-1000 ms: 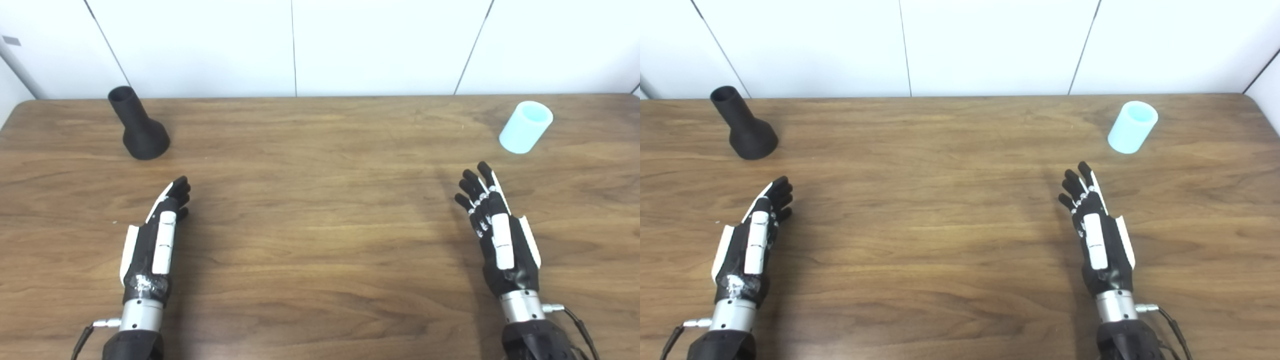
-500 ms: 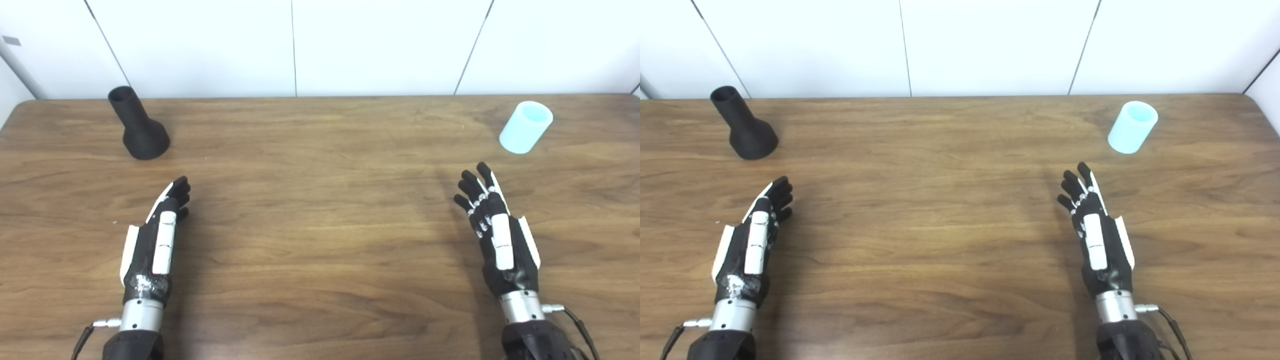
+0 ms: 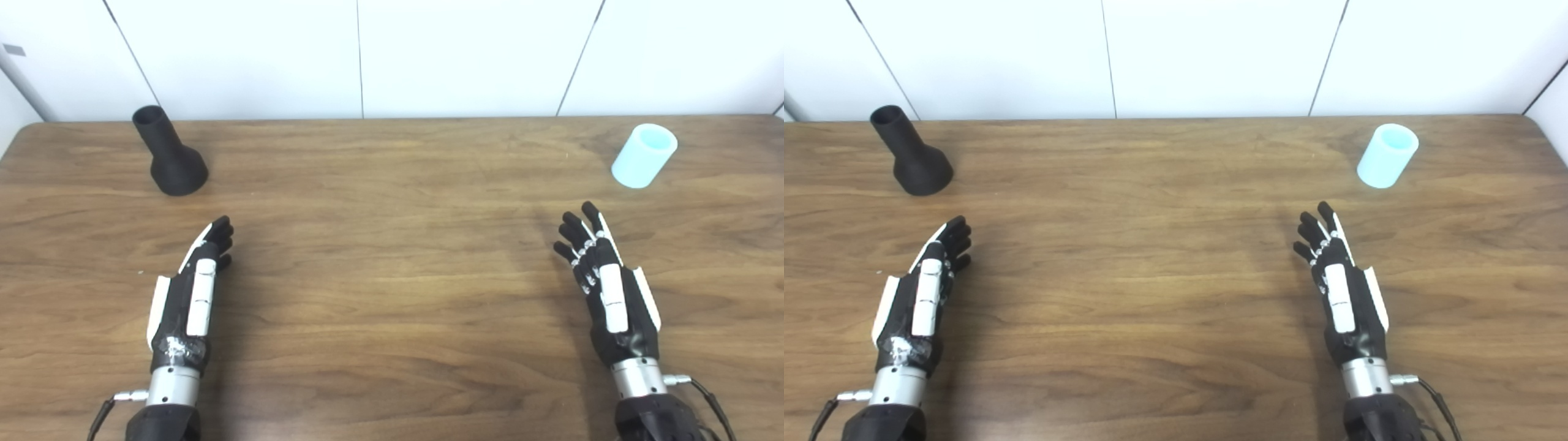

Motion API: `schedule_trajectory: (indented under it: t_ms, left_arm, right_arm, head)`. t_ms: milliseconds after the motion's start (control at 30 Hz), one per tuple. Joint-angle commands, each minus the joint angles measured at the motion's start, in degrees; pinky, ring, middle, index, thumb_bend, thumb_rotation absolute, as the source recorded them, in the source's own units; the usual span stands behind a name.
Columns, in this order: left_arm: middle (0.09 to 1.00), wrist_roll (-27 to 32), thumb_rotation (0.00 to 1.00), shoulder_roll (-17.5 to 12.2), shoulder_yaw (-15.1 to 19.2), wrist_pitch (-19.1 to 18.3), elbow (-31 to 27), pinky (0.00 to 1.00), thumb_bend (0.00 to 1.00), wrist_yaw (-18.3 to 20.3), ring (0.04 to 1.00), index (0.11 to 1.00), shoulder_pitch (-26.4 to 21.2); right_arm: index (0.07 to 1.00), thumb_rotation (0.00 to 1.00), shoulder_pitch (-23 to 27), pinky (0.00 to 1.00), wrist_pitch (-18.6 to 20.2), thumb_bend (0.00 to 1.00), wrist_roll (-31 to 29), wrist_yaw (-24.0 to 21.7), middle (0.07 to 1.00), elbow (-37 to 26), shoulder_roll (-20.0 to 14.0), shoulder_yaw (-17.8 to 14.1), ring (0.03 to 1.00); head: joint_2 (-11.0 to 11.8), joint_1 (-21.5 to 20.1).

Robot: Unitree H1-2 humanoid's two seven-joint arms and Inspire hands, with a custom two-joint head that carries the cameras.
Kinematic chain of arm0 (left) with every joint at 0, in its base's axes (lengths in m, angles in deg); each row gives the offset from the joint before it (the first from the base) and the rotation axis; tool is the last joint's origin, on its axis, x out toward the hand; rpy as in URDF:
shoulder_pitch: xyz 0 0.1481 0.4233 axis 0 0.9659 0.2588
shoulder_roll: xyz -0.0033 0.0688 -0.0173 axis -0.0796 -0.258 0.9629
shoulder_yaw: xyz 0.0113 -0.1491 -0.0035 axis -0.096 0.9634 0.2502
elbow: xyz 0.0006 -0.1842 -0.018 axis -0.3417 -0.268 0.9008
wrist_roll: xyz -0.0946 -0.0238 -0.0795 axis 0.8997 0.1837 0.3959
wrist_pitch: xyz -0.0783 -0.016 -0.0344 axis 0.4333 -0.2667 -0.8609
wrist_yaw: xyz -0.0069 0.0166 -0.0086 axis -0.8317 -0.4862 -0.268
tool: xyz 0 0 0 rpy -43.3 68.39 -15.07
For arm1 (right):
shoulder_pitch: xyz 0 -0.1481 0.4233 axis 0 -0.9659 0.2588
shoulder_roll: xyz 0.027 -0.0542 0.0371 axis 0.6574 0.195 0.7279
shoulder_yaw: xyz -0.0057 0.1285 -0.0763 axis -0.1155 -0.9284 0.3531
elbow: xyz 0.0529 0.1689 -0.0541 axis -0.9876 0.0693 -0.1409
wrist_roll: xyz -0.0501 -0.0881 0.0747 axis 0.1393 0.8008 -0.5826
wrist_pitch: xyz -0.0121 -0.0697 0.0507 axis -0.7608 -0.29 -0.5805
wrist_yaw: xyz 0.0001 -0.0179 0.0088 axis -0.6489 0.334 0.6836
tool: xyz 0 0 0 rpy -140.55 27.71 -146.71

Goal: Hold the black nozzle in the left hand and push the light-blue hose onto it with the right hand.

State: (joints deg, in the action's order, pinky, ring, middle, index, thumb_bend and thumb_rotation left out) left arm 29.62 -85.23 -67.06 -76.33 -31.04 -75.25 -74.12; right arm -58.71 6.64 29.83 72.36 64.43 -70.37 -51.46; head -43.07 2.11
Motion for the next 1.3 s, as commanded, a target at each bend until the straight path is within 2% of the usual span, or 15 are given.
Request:
schedule_trajectory:
  t_ms: [0, 600, 1267]
  left_arm:
    - [0.92, 0.4, 0.93, -0.5, -0.4, 2.2, -1.2, 0.93, 0.49, 0.2, 0.933, 0.912, 3.7]
    - [0.923, 0.6, 0.92, -0.5, -0.4, 2.3, -1.4, 0.93, 0.47, 0.2, 0.935, 0.912, 3.7]
    - [0.919, 0.4, 0.93, -0.4, -0.5, 1.5, -1.9, 0.93, 0.49, 0.2, 0.938, 0.916, 3.9]
  right_arm:
    - [0.967, 0.95, -0.5, 0.88, -0.3, 0.59, -0.8, -0.1, 0.921, -0.5, 0.0, 0.0, 0.928]
    - [0.973, 0.95, -0.7, 0.88, 0.3, 0.62, 0.0, 0.1, 0.924, -1.0, -0.2, 0.1, 0.932]
    - [0.97, 0.95, -0.8, 0.89, 0.3, 0.62, 0.1, 0.1, 0.921, -1.1, -0.2, 0.1, 0.931]
  head:
    - [0.0, 0.0]
    - [-0.1, -0.1]
    - [-0.3, -0.1]
